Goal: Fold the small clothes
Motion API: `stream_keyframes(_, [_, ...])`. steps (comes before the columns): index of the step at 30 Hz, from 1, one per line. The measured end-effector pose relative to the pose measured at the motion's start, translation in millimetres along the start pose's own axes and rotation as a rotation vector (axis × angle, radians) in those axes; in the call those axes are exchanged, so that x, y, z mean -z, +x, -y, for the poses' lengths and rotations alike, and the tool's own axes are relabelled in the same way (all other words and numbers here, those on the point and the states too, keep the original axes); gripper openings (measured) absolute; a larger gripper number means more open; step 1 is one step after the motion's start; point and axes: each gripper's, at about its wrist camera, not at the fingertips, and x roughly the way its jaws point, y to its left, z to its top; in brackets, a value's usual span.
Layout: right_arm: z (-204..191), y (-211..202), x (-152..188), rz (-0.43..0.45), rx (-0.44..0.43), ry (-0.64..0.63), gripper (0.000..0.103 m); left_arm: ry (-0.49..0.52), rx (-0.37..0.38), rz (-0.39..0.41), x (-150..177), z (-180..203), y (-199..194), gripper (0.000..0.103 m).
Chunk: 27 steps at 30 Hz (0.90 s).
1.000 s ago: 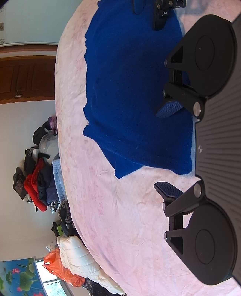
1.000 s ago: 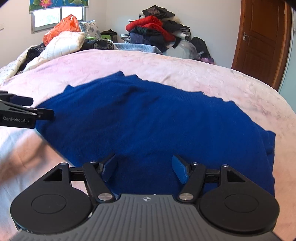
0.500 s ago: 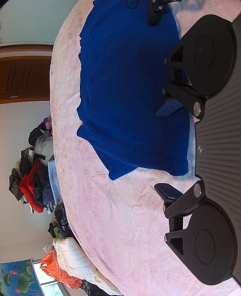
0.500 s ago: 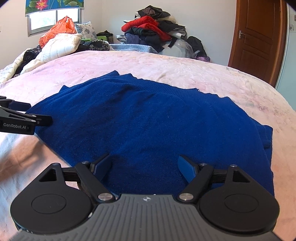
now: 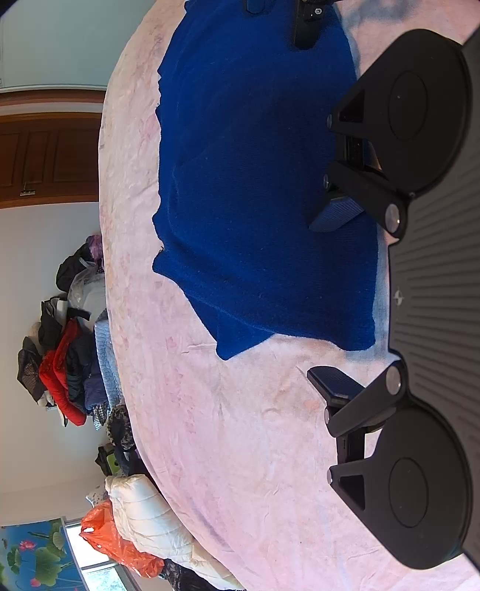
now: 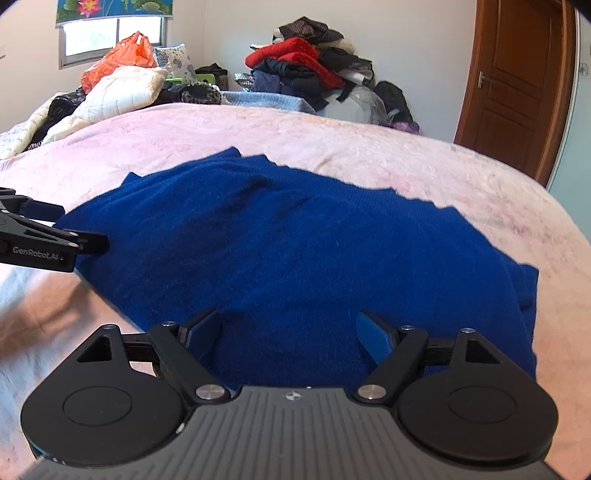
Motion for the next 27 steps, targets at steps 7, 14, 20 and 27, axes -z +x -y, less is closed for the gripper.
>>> stream_keyframes(7, [-19, -7, -7, 0.031, 0.008, -0.08, 0.083, -0.002, 0.016, -0.003, -4, -6, -1, 0.08])
stream_keyframes(14, [-49, -16, -15, 0.06, -0.019, -0.194, 0.088, -0.178, 0.158, -0.05, -23, -56, 15, 0.084])
stream_keyframes(20, [-88, -11, -13, 0.066, -0.024, -0.314, 0.089, -0.397, 0.367, -0.168, -34, -100, 51, 0.084])
stream_keyframes(27, [-126, 0, -8, 0.07, 0.005, -0.445, 0.09, -0.487, 0.557, -0.207, -45, -108, 86, 0.088])
